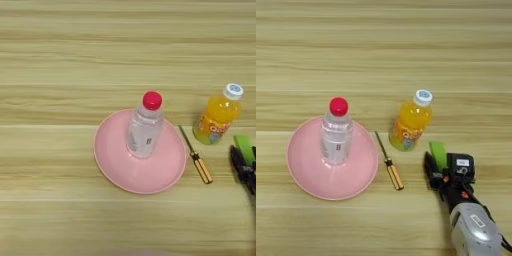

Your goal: Move the objects on the table

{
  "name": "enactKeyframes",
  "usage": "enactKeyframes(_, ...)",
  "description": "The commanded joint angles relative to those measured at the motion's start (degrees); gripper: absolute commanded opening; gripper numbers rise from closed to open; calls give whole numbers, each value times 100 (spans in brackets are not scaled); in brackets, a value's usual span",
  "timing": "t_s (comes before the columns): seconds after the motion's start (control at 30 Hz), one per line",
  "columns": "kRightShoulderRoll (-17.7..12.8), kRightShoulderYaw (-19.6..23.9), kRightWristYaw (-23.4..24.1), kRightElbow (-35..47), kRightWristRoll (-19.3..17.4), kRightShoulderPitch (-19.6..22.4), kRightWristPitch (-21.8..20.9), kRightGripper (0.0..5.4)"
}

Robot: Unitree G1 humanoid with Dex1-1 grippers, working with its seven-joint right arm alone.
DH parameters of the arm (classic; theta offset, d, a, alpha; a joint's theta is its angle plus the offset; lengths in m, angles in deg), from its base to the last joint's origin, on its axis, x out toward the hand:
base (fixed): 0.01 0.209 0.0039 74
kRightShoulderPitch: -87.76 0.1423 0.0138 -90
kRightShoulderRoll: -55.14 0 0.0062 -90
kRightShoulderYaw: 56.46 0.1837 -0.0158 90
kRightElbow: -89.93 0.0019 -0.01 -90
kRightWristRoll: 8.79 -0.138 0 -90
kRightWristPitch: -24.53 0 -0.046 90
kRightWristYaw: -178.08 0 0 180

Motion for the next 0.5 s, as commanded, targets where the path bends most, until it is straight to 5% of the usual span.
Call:
enactKeyframes(0.03,44,-193,10,-187,171,-208,242,325)
enactKeyframes(0.5,51,-187,18,-141,166,-230,226,487)
